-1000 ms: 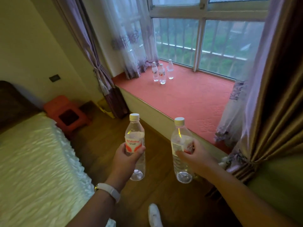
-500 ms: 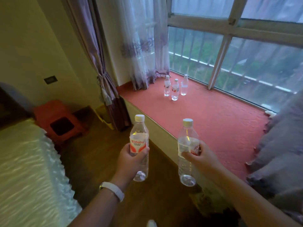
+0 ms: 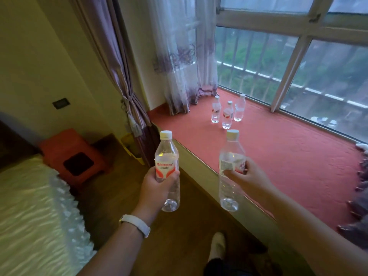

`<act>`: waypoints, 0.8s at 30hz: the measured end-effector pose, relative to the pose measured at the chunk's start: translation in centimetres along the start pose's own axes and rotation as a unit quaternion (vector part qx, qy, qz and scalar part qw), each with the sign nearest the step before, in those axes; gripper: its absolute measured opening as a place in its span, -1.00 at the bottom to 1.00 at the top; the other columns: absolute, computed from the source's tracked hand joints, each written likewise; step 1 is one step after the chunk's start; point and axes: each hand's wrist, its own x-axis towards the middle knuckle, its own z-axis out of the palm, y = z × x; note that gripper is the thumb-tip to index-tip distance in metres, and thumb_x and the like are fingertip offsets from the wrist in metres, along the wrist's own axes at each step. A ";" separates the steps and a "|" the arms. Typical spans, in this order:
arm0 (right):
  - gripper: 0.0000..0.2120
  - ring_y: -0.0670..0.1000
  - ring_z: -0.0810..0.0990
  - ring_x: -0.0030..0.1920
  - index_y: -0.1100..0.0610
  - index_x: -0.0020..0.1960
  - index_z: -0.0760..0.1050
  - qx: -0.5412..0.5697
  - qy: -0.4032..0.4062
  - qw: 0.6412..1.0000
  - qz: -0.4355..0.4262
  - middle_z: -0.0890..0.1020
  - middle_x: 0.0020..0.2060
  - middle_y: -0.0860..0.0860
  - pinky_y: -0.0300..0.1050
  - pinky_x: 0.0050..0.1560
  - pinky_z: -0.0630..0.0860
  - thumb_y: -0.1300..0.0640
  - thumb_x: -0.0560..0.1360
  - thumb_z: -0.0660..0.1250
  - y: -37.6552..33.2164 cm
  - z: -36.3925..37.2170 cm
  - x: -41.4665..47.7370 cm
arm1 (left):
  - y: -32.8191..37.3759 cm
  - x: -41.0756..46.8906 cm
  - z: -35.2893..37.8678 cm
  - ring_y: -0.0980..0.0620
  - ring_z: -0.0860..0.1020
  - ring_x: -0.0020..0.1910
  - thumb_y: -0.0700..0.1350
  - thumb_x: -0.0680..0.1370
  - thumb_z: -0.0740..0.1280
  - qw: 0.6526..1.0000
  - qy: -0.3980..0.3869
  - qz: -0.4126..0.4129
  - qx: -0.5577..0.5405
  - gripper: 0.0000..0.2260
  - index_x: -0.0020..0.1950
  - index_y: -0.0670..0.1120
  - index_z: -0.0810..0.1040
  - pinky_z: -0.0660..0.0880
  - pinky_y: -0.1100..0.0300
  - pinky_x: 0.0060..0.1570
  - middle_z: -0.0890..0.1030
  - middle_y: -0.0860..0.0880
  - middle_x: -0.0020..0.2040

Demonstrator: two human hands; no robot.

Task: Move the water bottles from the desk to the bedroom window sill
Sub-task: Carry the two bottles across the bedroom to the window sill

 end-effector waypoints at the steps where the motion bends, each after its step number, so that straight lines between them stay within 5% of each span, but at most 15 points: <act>1: -0.68 -0.12 0.68 -0.11 0.05 0.15 0.52 -0.001 -0.002 1.000 0.002 0.70 -0.08 -0.03 -0.15 -0.12 0.56 0.12 0.44 0.51 0.1 0.3 1.1 | 0.0 1.1 0.1 0.09 0.68 -0.08 0.02 0.48 0.48 1.000 0.000 -0.004 0.003 -0.82 0.03 0.10 0.56 0.60 0.16 -0.14 0.69 0.06 -0.05; 8: -0.59 -0.03 0.67 -0.01 0.04 0.22 0.49 0.007 -0.031 0.999 0.027 0.69 -0.01 -0.04 0.04 0.06 0.61 0.00 0.42 0.50 1.1 1.2 13.0 | 0.9 11.5 1.5 0.04 0.68 -0.02 0.00 0.47 0.49 0.999 0.015 -0.024 0.024 -0.77 0.08 0.08 0.56 0.61 0.11 -0.06 0.69 0.02 0.01; 12: -0.64 -0.08 0.65 -0.05 0.04 0.20 0.47 0.031 -0.030 0.999 0.031 0.67 -0.02 -0.04 -0.19 -0.17 0.52 0.08 0.46 0.49 0.0 0.3 20.1 | 2.5 18.3 3.1 0.03 0.68 0.02 0.03 0.44 0.51 0.998 0.009 -0.039 0.050 -0.69 0.15 0.07 0.56 0.63 0.01 0.04 0.69 0.01 0.03; 18: -0.53 -0.07 0.66 -0.10 -0.03 0.18 0.52 0.002 -0.025 0.999 0.025 0.69 -0.08 -0.06 -0.19 -0.16 0.51 -0.17 0.35 0.50 -1.4 -2.6 28.7 | 5.8 27.5 7.2 0.06 0.69 -0.03 0.03 0.44 0.53 0.997 -0.014 -0.035 0.073 -0.69 0.13 0.05 0.59 0.64 0.00 0.03 0.71 0.02 0.00; 22: -0.62 -0.10 0.62 -0.16 -0.04 0.14 0.50 0.011 0.009 0.999 0.035 0.66 -0.10 -0.07 -0.20 -0.18 0.46 -0.09 0.39 0.51 -2.2 -4.0 31.6 | 7.0 31.3 9.5 0.09 0.69 -0.04 0.00 0.44 0.53 0.996 -0.033 -0.026 0.081 -0.72 0.11 0.06 0.59 0.62 0.04 0.04 0.71 0.05 -0.02; 24: -0.54 -0.12 0.62 -0.19 -0.02 0.15 0.52 0.007 0.002 0.999 0.033 0.66 -0.14 -0.09 -0.19 -0.17 0.50 -0.21 0.36 0.50 -2.6 -4.5 32.7 | 7.6 33.1 10.5 0.09 0.69 -0.04 -0.03 0.44 0.53 0.995 -0.045 -0.023 0.081 -0.74 0.09 0.06 0.59 0.62 0.04 0.05 0.72 0.05 -0.03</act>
